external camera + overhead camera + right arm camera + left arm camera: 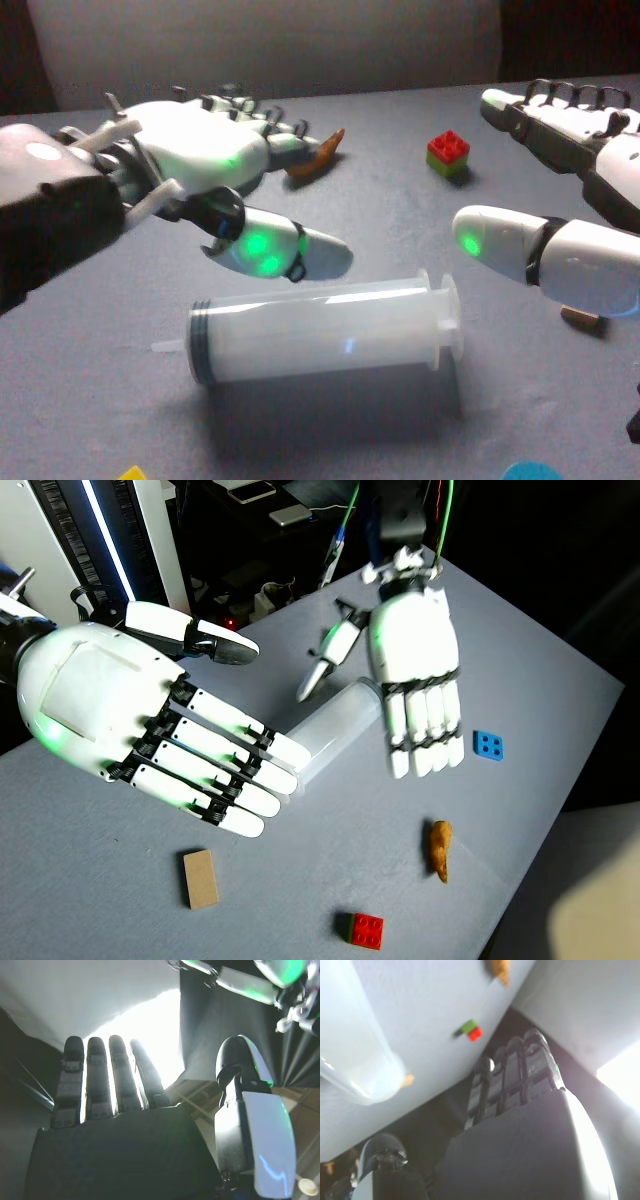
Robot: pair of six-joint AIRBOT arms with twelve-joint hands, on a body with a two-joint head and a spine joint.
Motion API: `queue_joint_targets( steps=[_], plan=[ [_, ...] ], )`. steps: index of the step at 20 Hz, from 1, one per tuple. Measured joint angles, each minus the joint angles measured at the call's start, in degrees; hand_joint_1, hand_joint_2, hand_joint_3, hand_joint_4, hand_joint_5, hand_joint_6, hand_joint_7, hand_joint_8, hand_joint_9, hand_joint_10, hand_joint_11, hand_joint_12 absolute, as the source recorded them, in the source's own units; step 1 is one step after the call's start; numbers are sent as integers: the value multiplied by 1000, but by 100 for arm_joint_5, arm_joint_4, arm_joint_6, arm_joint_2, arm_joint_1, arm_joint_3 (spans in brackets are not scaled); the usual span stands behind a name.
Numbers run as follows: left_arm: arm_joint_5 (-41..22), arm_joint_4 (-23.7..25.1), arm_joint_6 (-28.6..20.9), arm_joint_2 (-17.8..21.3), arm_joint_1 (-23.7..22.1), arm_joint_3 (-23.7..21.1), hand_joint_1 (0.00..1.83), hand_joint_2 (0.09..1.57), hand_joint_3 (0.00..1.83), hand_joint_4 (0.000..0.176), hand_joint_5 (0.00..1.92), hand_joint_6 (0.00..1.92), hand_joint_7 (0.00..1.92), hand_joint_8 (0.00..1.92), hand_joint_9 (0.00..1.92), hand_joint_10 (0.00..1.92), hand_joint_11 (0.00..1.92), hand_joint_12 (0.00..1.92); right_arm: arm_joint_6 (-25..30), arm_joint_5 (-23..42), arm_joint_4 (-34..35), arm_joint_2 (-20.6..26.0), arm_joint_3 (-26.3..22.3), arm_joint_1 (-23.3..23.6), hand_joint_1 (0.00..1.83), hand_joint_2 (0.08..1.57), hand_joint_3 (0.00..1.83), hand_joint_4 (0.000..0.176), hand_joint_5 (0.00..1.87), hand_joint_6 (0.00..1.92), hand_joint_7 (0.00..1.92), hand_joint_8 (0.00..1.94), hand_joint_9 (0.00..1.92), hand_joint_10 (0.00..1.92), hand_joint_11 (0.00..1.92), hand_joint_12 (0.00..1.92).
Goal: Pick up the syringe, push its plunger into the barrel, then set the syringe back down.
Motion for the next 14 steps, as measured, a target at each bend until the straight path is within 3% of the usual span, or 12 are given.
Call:
queue_joint_targets(
  steps=[1, 2, 3, 4, 5, 6, 7, 8, 9, 12, 13, 14],
  plan=[
    [-4, 7, -2, 87, -17, -52, 71, 1086, 0, 0, 438, 19, 491, 24, 555, 91, 87, 953, -22, -39, 0, 4, -28, 55, 196, 1158, 1, 0, 569, 35, 676, 51, 644, 139, 223, 1219],
    [-4, 9, -7, 162, -20, -118, 106, 1120, 2, 0, 554, 26, 656, 53, 722, 169, 175, 1145, -57, -46, 4, 26, -68, 98, 211, 1181, 0, 0, 706, 16, 823, 49, 678, 465, 324, 1455],
    [4, 2, -4, 229, -17, -175, 176, 1189, 3, 0, 761, 26, 837, 93, 814, 430, 343, 1326, -85, -63, 13, 44, -98, 111, 271, 1196, 2, 0, 878, 75, 1004, 153, 719, 1053, 556, 1713],
    [15, -15, -7, 330, -15, -260, 249, 1218, 2, 0, 886, 36, 937, 151, 791, 783, 461, 1444, -114, -87, 66, 44, -122, 111, 304, 1189, 0, 0, 880, 366, 937, 630, 745, 1399, 688, 1816],
    [-4, -13, -9, 433, -17, -348, 480, 1251, 1, 0, 784, 847, 719, 1152, 666, 1498, 597, 1686, -162, -155, 151, 44, -142, 133, 298, 1218, 3, 0, 816, 1457, 838, 1552, 869, 1867, 968, 1917],
    [-15, -74, -11, 474, -2, -365, 480, 1251, 1, 0, 784, 847, 719, 1152, 666, 1498, 597, 1686, -199, -166, 146, 44, -151, 133, 298, 1218, 3, 0, 816, 1457, 838, 1552, 869, 1867, 968, 1917],
    [-70, -199, -20, 522, 15, -365, 628, 1240, 0, 0, 765, 1294, 807, 1459, 783, 1668, 694, 1803, -223, -181, 116, 44, -155, 140, 345, 1222, 2, 0, 672, 1828, 866, 1863, 1018, 1910, 1143, 1920],
    [-166, -247, -17, 636, 83, -431, 656, 1259, 4, 0, 775, 1520, 849, 1657, 834, 1833, 750, 1897, -247, -201, 107, 44, -160, 168, 414, 1221, 0, 0, 787, 1902, 989, 1925, 1173, 1919, 1342, 1921],
    [-232, -286, -26, 719, 96, -472, 727, 1261, 2, 0, 900, 1814, 980, 1868, 1003, 1903, 930, 1916, -256, -192, 103, 44, -160, 168, 462, 1213, 0, 0, 936, 1917, 1093, 1938, 1287, 1921, 1478, 1921],
    [-374, -256, -70, 828, 96, -516, 665, 1314, 7, 0, 1347, 1920, 1372, 1921, 1440, 1921, 1487, 1921, -267, -236, 103, 42, -160, 168, 416, 1383, 19, 0, 1202, 1921, 1269, 1941, 1480, 1921, 1708, 1921],
    [-393, -273, -105, 841, 96, -597, 630, 1323, 4, 0, 1397, 1921, 1449, 1921, 1516, 1921, 1599, 1921, -269, -234, 114, 39, -160, 168, 432, 1432, 13, 0, 1221, 1921, 1346, 1941, 1541, 1921, 1745, 1921],
    [-374, -264, -129, 841, 96, -669, 601, 1329, 6, 0, 1392, 1921, 1462, 1921, 1521, 1921, 1593, 1921, -269, -234, 114, 37, -160, 168, 427, 1454, 14, 0, 1237, 1921, 1352, 1941, 1557, 1921, 1765, 1921]
  ],
)
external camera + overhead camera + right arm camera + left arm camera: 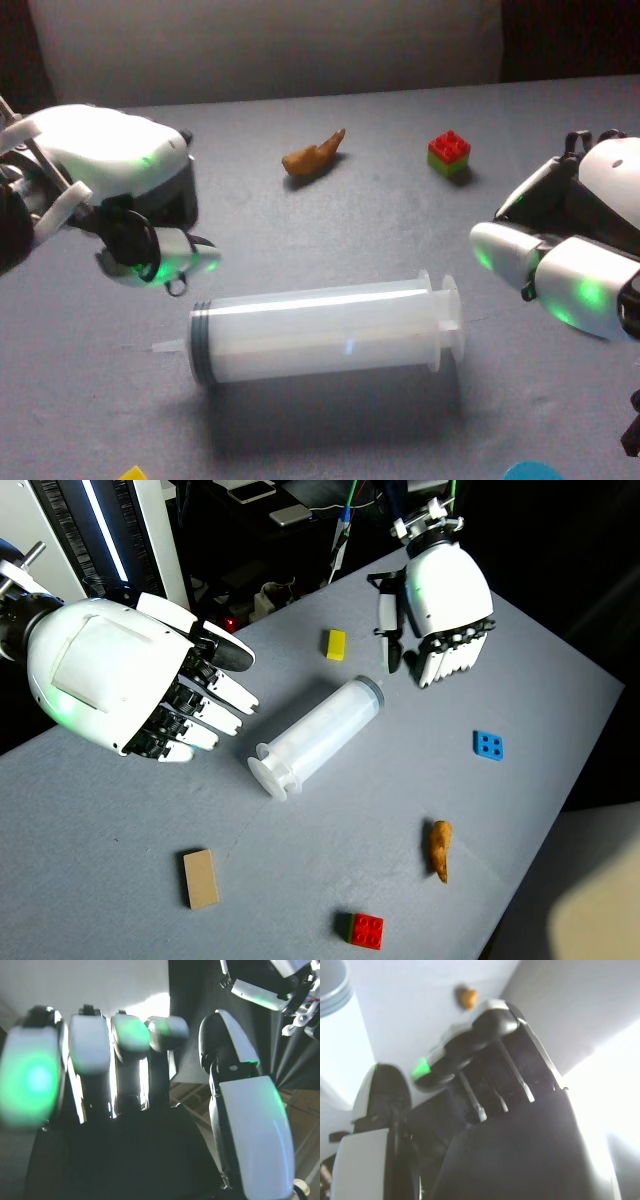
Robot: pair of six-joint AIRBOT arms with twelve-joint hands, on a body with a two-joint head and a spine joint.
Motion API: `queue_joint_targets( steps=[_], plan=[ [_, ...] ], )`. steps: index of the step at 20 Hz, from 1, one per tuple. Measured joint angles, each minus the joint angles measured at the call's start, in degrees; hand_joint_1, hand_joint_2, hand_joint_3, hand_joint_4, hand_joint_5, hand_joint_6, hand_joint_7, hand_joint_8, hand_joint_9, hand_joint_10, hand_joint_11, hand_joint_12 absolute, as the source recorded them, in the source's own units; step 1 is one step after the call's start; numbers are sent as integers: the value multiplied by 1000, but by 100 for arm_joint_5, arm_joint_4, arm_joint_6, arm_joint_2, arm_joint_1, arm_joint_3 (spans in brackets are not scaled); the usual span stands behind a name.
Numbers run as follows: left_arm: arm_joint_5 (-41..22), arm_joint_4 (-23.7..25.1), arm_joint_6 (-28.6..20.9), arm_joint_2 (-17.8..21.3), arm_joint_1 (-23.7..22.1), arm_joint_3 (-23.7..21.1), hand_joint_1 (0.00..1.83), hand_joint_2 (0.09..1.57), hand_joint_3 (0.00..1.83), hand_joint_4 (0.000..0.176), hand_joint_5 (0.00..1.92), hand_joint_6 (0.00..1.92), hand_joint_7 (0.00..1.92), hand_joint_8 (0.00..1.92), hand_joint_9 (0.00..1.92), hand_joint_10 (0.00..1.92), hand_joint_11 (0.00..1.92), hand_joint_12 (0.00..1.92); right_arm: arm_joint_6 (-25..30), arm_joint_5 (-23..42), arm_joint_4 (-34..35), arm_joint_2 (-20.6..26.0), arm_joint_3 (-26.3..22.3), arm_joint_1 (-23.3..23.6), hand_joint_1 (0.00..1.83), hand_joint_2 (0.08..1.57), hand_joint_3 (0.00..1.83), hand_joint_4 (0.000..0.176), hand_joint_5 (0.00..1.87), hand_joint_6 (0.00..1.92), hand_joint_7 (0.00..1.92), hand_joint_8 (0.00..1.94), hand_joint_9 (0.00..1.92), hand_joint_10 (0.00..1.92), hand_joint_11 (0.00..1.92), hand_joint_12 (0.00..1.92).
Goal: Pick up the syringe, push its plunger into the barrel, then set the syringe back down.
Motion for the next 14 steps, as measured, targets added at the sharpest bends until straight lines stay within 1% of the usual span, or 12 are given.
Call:
queue_joint_targets(
  steps=[2, 4, 6, 7, 9, 14],
  plan=[
    [42, 2, -11, -2, 0, -61, 602, 1325, 0, 0, 1389, 1921, 1488, 1921, 1536, 1921, 1613, 1921, 0, 2, -9, -7, 0, 0, 429, 1467, 7, 0, 1219, 1921, 1370, 1941, 1576, 1921, 1772, 1921],
    [24, 4, -20, 0, 0, -68, 572, 1348, 7, 0, 1379, 1921, 1475, 1921, 1522, 1921, 1586, 1921, 0, -4, -9, -11, 0, 0, 416, 1482, 7, 0, 1224, 1921, 1370, 1941, 1556, 1921, 1746, 1921],
    [4, 0, -22, 0, -11, -66, 592, 1351, 3, 0, 1372, 1921, 1459, 1921, 1519, 1921, 1591, 1921, 2, -7, -9, -11, 0, 0, 401, 1486, 3, 0, 1232, 1921, 1374, 1941, 1554, 1921, 1737, 1921],
    [4, -17, -26, 0, -37, -66, 610, 1346, 0, 0, 1368, 1921, 1454, 1921, 1518, 1921, 1590, 1921, 2, -9, -9, -11, 0, 0, 380, 1492, 5, 0, 1225, 1921, 1361, 1941, 1538, 1921, 1729, 1921],
    [20, 9, -46, 0, -114, -37, 645, 1334, 0, 0, 1353, 1921, 1441, 1921, 1514, 1921, 1595, 1921, 15, -22, -9, -11, 0, 0, 413, 1481, 0, 0, 1210, 1921, 1333, 1941, 1509, 1921, 1702, 1921],
    [52, 9, -44, 0, -142, 35, 605, 1346, 1, 0, 1329, 1921, 1422, 1921, 1495, 1921, 1568, 1921, 22, -79, -13, -11, 0, 0, 422, 1483, 0, 0, 1162, 1921, 1280, 1941, 1485, 1921, 1694, 1921]
  ],
)
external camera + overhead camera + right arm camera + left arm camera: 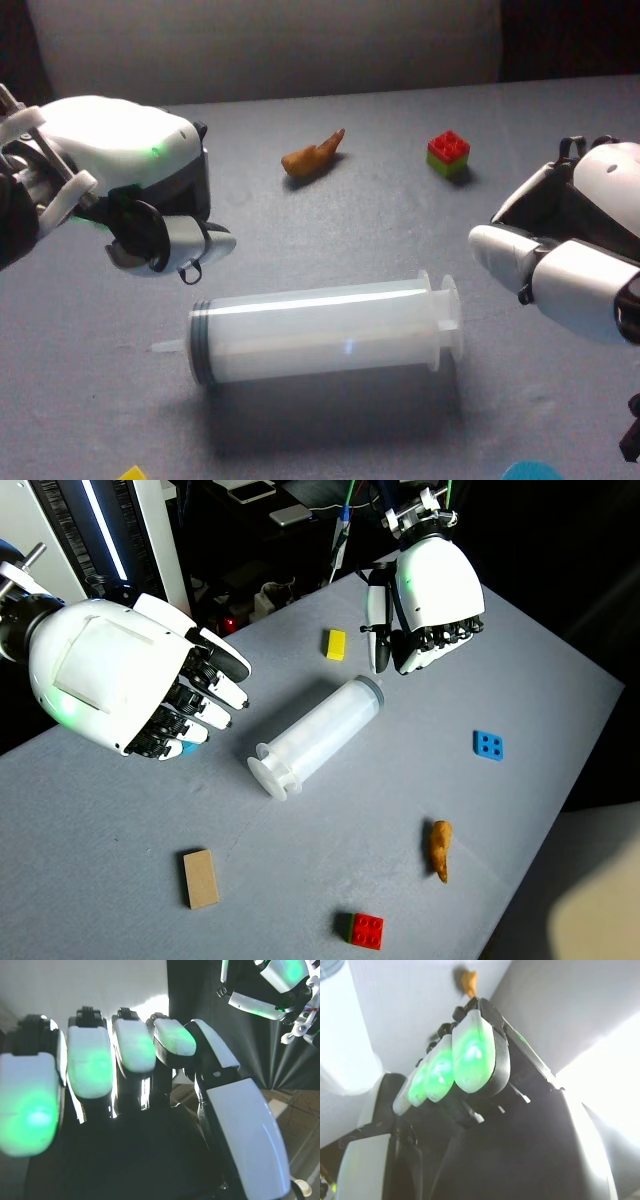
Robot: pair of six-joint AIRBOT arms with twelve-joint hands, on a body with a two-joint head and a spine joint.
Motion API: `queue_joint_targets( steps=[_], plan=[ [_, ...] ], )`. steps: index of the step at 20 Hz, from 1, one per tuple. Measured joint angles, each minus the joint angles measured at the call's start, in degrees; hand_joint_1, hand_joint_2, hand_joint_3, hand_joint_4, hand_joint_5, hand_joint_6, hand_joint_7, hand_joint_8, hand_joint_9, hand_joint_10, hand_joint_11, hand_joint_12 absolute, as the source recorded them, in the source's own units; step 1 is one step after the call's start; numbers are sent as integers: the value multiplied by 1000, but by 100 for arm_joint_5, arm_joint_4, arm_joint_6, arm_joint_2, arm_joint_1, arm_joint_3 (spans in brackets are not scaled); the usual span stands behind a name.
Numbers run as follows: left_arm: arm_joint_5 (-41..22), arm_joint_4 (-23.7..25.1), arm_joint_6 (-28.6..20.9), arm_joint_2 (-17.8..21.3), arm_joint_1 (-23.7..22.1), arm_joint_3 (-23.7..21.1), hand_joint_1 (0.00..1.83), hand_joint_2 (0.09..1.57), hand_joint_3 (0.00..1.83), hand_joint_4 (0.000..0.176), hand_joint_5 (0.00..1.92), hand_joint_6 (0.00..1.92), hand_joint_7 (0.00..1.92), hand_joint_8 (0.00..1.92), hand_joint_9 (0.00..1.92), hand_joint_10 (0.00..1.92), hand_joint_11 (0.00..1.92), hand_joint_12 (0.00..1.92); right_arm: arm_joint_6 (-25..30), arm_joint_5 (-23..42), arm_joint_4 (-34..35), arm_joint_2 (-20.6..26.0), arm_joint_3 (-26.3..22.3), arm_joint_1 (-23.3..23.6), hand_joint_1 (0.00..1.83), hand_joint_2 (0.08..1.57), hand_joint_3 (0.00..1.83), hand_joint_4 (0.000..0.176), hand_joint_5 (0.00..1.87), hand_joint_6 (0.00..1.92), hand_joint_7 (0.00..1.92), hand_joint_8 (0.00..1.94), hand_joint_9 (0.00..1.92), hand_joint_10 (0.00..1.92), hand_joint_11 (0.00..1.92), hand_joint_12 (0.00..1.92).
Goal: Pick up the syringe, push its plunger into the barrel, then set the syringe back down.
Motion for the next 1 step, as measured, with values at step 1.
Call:
queue_joint_targets(
  steps=[1],
  plan=[
    [22, -4, 0, 0, 0, 0, 617, 1342, 0, 0, 1325, 1921, 1417, 1921, 1492, 1921, 1570, 1921, 2, -9, -7, 0, 0, -2, 420, 1482, 0, 0, 1169, 1921, 1284, 1941, 1483, 1921, 1692, 1921]
  ],
)
